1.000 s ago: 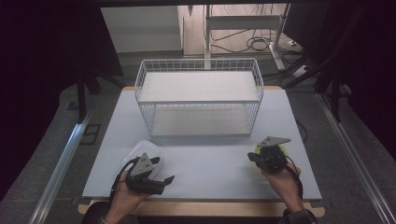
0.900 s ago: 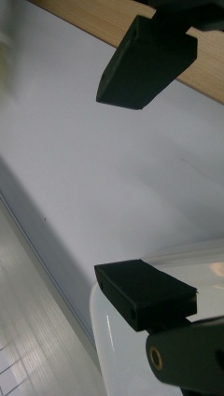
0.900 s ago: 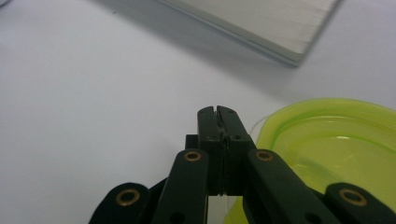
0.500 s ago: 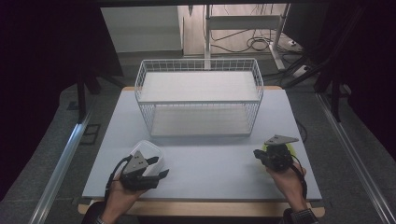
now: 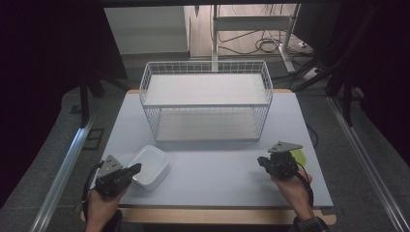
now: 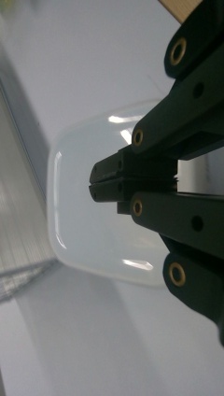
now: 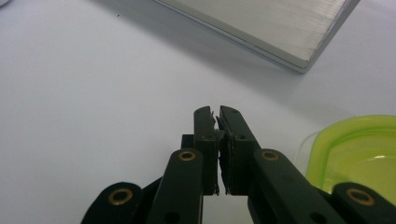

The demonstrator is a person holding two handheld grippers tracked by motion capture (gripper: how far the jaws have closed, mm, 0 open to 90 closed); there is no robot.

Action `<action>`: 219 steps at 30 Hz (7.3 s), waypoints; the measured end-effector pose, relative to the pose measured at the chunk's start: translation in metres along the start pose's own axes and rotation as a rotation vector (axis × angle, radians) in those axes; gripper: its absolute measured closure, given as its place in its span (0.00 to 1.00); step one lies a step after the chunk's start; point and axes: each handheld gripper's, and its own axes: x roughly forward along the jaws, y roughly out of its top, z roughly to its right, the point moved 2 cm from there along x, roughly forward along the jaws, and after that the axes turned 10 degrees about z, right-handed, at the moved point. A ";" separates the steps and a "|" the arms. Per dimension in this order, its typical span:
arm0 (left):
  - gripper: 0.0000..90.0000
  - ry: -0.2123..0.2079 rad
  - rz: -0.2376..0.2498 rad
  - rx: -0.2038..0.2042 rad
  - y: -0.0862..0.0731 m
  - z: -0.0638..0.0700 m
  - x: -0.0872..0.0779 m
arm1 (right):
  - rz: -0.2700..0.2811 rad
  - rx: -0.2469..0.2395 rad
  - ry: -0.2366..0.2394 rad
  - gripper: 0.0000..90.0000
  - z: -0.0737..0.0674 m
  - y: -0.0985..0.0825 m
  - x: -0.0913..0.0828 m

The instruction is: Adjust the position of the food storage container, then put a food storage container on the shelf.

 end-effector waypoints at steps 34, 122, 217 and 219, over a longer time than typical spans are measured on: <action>1.00 0.052 -0.181 -0.166 -0.032 -0.041 0.031 | -0.010 -0.017 0.023 0.92 -0.012 0.002 0.013; 0.09 -0.299 -0.079 0.065 0.021 0.049 0.104 | 0.081 0.011 0.165 0.24 -0.036 0.005 0.030; 0.88 -0.364 -0.065 -0.158 0.053 0.068 0.118 | 0.121 0.240 0.221 0.88 -0.056 0.043 0.030; 0.88 -0.360 -0.058 -0.151 0.056 0.068 0.117 | 0.136 0.228 0.215 0.88 -0.057 0.047 0.028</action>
